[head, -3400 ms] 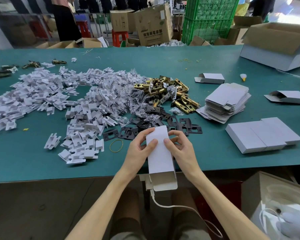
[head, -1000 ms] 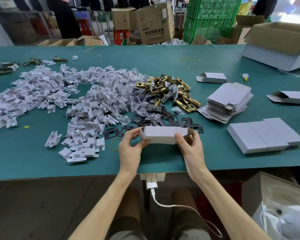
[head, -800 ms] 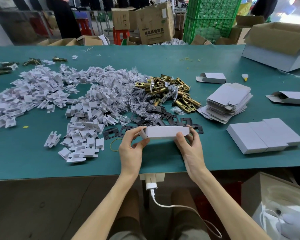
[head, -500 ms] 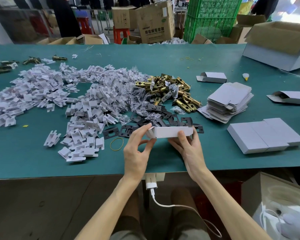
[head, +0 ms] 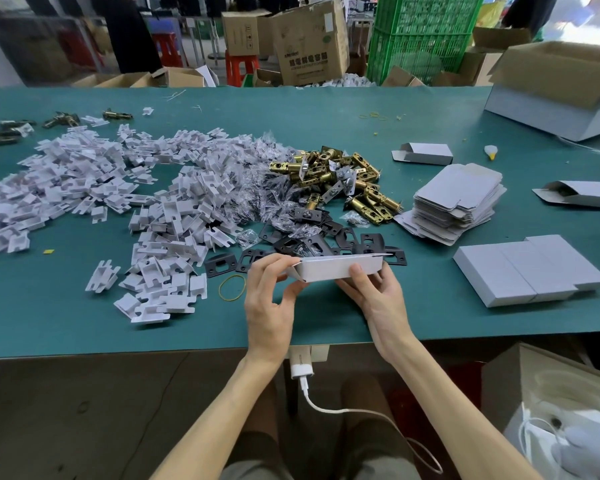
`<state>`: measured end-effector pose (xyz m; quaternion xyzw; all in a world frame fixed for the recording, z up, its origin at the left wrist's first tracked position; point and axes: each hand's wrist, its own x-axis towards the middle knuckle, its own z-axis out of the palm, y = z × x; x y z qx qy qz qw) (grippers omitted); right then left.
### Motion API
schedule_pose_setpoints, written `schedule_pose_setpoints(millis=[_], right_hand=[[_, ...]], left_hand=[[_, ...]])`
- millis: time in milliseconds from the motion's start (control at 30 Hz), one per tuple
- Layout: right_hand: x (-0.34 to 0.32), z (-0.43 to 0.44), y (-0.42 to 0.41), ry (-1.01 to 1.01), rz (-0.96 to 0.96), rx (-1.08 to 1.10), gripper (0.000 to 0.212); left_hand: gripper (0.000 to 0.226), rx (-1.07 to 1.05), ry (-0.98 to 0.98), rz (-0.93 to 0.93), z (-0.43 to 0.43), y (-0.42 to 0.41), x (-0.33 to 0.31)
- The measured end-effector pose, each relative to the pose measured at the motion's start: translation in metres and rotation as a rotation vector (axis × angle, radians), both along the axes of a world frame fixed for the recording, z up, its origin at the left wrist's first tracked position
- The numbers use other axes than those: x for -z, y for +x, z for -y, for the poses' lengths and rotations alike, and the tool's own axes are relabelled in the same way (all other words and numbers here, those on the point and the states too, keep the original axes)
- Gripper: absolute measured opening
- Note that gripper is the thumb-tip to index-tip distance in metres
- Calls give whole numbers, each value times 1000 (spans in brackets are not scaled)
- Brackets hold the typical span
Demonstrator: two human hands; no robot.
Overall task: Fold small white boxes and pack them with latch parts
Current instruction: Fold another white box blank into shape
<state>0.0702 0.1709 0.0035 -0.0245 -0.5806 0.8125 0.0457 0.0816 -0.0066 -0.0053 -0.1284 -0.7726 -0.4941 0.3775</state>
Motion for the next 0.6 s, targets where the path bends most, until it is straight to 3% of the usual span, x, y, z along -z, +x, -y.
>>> schedule_pose_setpoints(millis=[333, 600], right_hand=[[-7, -1, 4, -15, 7, -34, 41], [-6, 0, 4, 12, 38, -14, 61]], left_hand=[[47, -32, 2, 38, 1, 2, -2], [45, -34, -26, 32, 1, 4, -2]])
